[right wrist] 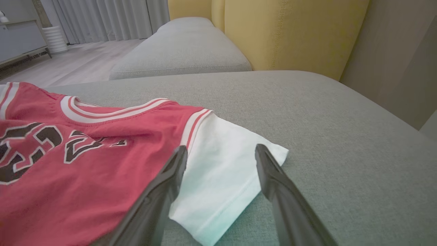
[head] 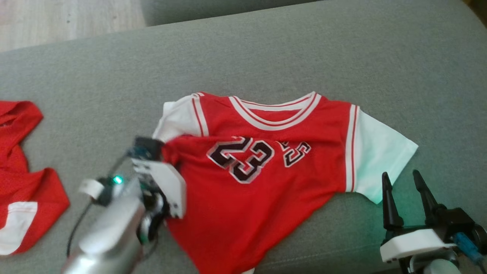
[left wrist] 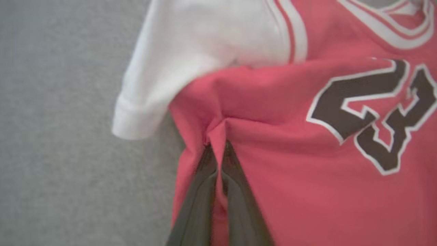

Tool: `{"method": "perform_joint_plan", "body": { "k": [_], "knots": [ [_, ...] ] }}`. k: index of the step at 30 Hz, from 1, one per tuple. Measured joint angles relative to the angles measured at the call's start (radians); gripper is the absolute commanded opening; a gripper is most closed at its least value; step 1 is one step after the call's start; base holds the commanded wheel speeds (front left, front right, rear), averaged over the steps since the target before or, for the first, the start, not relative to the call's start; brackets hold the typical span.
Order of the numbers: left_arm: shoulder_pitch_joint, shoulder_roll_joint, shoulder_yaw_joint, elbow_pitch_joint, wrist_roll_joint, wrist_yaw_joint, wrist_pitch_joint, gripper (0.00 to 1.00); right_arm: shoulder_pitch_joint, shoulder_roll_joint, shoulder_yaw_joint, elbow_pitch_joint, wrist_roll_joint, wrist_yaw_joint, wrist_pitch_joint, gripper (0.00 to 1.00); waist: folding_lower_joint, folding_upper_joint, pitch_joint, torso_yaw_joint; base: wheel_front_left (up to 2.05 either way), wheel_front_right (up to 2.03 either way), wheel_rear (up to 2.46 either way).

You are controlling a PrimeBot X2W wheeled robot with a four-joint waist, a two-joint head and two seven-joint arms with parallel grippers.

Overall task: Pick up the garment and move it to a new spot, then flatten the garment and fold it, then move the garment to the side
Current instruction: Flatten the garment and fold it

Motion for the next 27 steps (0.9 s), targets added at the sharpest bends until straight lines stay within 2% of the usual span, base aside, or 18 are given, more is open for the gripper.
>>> {"method": "perform_joint_plan", "body": {
  "k": [7,13,17,20,22,23,24,25,27],
  "knots": [
    [-0.149,0.031,0.056,0.089,-0.002,0.005,-0.018,0.0,-0.014,0.0,0.016,0.009,0.012,0.0,0.0,1.0,0.0,0.0,0.011,-0.034,0.0,0.0,0.0],
    [-0.3,0.08,0.071,0.183,0.03,-0.012,-0.053,0.0,-0.06,0.0,0.043,0.02,0.021,0.0,0.0,1.0,0.0,0.0,0.026,-0.087,0.0,0.0,0.0],
    [-0.374,0.096,0.067,0.247,0.071,-0.021,-0.114,0.0,-0.059,0.0,0.048,0.029,0.029,0.0,0.0,1.0,0.0,0.0,0.038,-0.123,0.0,0.0,0.0],
    [-0.426,0.096,0.062,0.306,0.105,-0.019,-0.216,0.0,-0.06,0.0,0.049,0.034,0.037,0.0,0.0,1.0,0.0,0.0,0.05,-0.148,0.0,0.0,0.0],
    [-0.443,0.089,0.064,0.347,0.101,-0.02,-0.223,0.0,-0.06,0.0,0.048,0.037,0.037,0.0,0.0,1.0,0.0001,0.0,0.052,-0.152,0.0,0.0,0.0],
    [-0.444,0.084,0.064,0.368,0.094,-0.027,-0.224,0.2,-0.06,0.0,0.047,0.039,0.037,0.0,0.0,1.0,0.0001,0.0,0.049,-0.151,0.0,0.0,0.0],
    [-0.443,0.08,0.063,0.387,0.091,-0.037,-0.224,0.97,-0.06,0.0,0.046,0.041,0.037,0.0,0.0,1.0,0.0001,0.0,0.045,-0.149,0.0,0.0,0.0],
    [-0.442,0.074,0.063,0.404,0.085,-0.043,-0.224,1.0,-0.059,0.0,0.044,0.043,0.036,0.0,0.0,1.0,0.0,0.0,0.041,-0.147,0.0,0.0,0.0],
    [-0.432,0.059,0.068,0.43,0.068,-0.043,-0.232,1.0,-0.058,-0.001,0.04,0.045,0.036,0.0,0.0,1.0,0.0001,0.0,0.03,-0.139,0.0,0.0,0.0]
  ]
}}
